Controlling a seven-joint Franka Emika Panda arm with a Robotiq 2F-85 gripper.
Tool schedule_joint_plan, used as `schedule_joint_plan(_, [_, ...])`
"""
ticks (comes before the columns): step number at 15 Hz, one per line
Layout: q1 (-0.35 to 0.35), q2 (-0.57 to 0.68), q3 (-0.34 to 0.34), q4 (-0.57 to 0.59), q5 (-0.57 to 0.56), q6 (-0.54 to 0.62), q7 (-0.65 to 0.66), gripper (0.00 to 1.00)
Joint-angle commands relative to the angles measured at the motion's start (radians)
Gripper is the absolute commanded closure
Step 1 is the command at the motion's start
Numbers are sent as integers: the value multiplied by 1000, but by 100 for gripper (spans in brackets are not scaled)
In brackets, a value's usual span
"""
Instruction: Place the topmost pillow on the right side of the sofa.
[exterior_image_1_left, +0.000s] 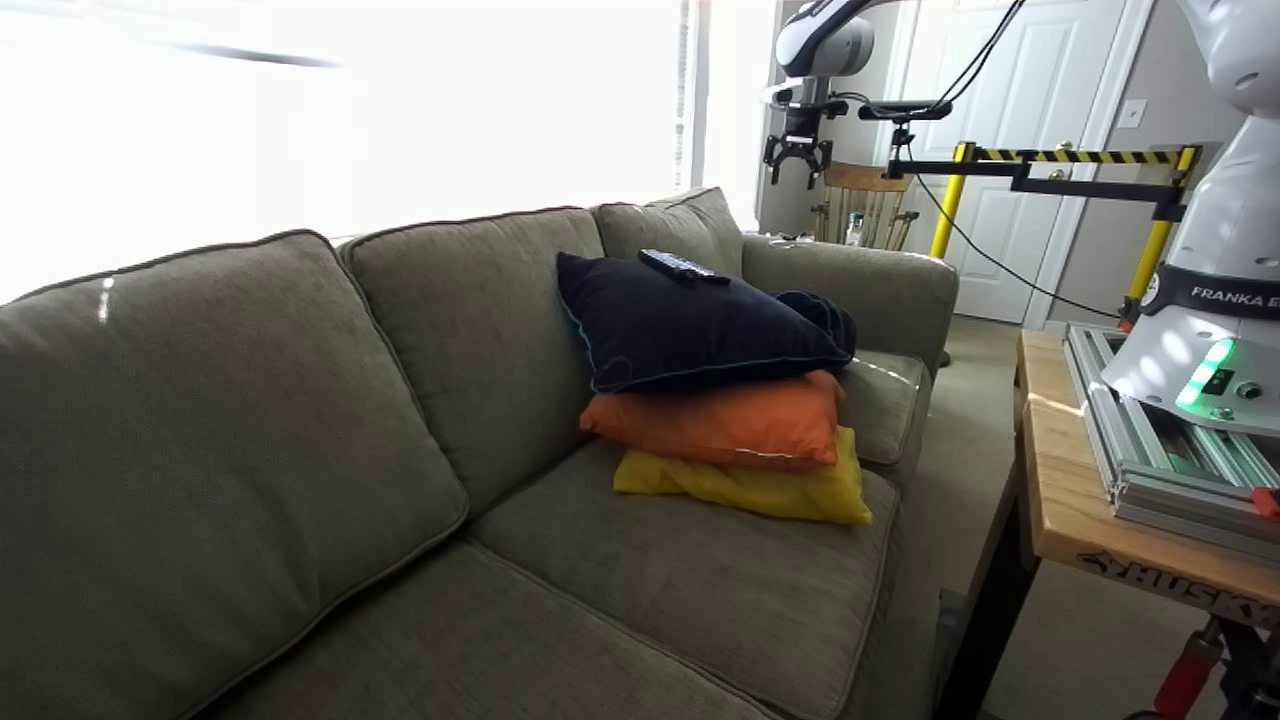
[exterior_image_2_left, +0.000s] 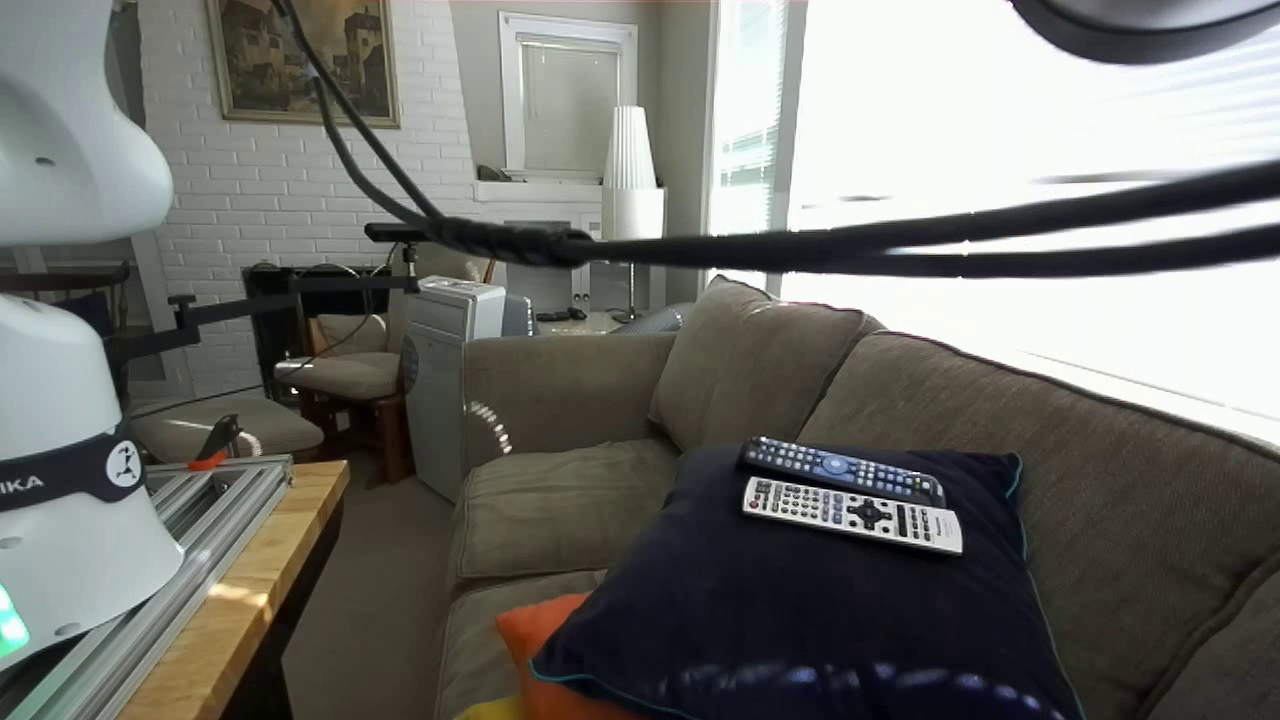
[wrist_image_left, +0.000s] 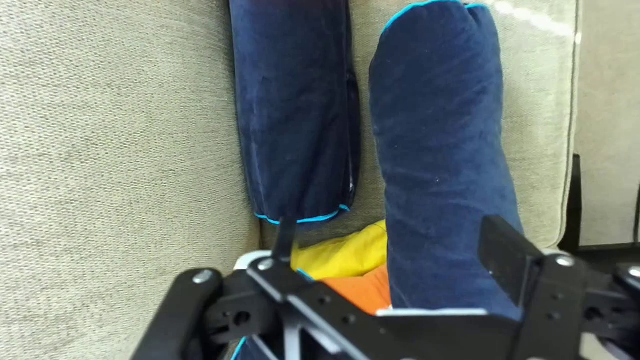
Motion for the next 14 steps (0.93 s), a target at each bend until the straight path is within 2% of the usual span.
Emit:
schedule_joint_plan(1, [7,15,13,46,56,-52,122,0])
schedule_joint_plan(5, [28,5,33,46,102,-99,269,0])
schedule_joint_plan(8, [63,-3,40,18,102,-87,363,0])
schedule_joint_plan(14, [111,-20,88,-48,109,-80,440,0])
